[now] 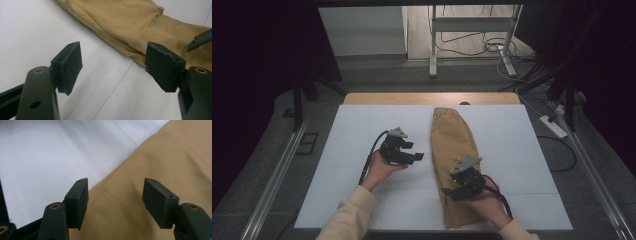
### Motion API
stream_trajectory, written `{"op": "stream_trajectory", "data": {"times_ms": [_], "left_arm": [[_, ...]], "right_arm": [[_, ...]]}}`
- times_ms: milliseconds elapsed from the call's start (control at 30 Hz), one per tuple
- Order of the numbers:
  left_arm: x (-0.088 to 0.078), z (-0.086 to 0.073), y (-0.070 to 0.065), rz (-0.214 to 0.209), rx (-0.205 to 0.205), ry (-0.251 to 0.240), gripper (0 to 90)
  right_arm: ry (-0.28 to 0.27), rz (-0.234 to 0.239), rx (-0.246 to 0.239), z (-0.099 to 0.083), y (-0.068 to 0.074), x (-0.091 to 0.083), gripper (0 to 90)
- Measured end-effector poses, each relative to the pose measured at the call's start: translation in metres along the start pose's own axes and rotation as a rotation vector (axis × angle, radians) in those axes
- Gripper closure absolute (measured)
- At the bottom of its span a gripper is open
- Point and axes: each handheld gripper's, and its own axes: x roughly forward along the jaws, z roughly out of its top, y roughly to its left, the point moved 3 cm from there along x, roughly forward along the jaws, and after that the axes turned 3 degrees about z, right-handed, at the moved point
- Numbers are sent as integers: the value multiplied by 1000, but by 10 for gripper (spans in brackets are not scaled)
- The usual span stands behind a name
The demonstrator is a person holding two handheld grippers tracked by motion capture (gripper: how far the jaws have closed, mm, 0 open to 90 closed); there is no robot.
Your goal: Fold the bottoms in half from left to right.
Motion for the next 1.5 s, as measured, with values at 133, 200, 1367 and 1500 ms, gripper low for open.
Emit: {"op": "stream_trajectory", "data": {"times_ms": [133, 200, 1367, 1500], "left_arm": [[0, 0, 0, 0, 0, 2, 300], [0, 0, 0, -2, 0, 2, 300], [-1, -1, 3, 1, -8, 2, 309], [-1, -1, 4, 3, -10, -2, 309]], "right_arm": [[15, 6, -3, -1, 6, 7, 355], [34, 4, -2, -2, 8, 12, 349], [95, -64, -2, -9, -2, 17, 834], [78, -53, -8, -9, -1, 17, 833]]}}
